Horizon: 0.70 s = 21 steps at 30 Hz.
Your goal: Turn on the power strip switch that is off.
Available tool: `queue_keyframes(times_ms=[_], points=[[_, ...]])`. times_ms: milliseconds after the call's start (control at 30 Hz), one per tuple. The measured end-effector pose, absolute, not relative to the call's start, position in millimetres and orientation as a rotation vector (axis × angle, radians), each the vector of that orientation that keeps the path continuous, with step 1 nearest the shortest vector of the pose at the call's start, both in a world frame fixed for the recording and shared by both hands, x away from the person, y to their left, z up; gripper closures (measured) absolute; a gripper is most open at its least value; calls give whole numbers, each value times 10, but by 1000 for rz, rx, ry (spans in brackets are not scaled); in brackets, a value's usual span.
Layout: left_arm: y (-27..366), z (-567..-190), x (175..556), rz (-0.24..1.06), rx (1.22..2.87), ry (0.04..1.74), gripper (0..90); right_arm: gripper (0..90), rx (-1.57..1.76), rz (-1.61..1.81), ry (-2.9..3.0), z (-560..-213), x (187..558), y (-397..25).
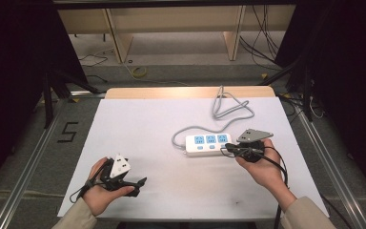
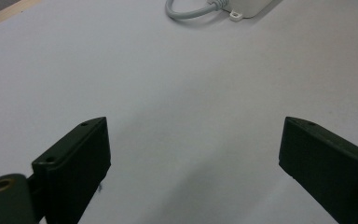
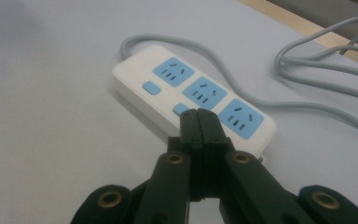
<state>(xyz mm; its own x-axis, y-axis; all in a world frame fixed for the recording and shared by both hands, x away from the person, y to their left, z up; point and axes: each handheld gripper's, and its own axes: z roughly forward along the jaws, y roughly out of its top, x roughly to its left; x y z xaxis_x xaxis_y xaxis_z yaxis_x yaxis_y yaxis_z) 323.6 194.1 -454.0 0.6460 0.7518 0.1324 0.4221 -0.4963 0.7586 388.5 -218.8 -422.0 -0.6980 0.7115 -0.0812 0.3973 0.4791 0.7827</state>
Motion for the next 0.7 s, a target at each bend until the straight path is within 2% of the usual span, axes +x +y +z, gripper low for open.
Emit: queue_keyframes(times_ms=[700], points=[[1940, -4541, 3240, 601, 2154, 911, 85, 900, 925, 1081, 2348, -4201, 4004, -2089]])
